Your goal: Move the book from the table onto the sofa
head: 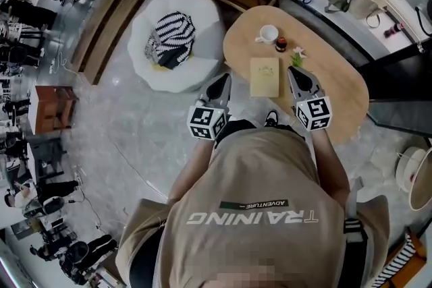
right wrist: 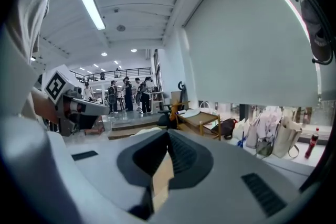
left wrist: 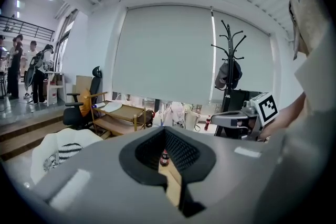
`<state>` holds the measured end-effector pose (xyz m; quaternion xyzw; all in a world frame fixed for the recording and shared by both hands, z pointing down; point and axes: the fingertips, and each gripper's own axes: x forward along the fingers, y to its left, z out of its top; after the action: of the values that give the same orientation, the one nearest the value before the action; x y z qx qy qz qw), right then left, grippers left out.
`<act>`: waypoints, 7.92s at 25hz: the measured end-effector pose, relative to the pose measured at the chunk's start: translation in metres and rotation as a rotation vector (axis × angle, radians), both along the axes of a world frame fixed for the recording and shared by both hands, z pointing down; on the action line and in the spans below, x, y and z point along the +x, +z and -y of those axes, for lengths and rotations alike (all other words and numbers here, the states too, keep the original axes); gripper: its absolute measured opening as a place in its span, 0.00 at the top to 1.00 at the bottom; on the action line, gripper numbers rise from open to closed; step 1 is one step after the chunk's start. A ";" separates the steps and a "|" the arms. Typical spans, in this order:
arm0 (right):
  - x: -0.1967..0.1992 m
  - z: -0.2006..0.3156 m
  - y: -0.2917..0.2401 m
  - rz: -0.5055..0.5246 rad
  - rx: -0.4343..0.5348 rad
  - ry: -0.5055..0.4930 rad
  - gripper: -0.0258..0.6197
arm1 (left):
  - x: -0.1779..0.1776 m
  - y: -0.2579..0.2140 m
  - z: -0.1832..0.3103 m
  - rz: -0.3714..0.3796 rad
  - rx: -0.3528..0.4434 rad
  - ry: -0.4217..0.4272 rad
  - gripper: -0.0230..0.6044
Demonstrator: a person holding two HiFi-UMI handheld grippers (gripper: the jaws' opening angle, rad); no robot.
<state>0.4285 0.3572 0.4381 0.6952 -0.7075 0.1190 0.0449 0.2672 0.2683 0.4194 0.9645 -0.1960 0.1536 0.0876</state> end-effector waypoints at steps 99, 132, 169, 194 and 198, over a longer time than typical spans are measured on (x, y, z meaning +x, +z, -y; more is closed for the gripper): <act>-0.093 0.011 -0.046 -0.021 0.065 -0.230 0.95 | -0.070 0.063 -0.007 -0.632 -1.043 -0.023 0.63; -0.319 0.186 -0.042 -0.122 -0.036 -0.505 0.95 | -0.332 0.073 0.134 -0.845 -0.878 -0.272 0.63; -0.320 0.510 0.020 -0.016 -0.096 -0.706 0.95 | -0.343 0.101 0.364 -0.866 -0.899 -0.509 0.63; -0.429 0.642 0.003 -0.069 -0.139 -0.529 0.95 | -0.466 0.140 0.567 -0.716 -0.955 -0.348 0.63; -0.427 0.646 0.024 -0.064 -0.191 -0.579 0.95 | -0.477 0.172 0.574 -0.746 -1.013 -0.477 0.63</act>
<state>0.0012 -0.2892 0.4616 0.4608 -0.8600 0.1452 0.1642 -0.2102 -0.3057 0.5909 0.7231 -0.2643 -0.1405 0.6225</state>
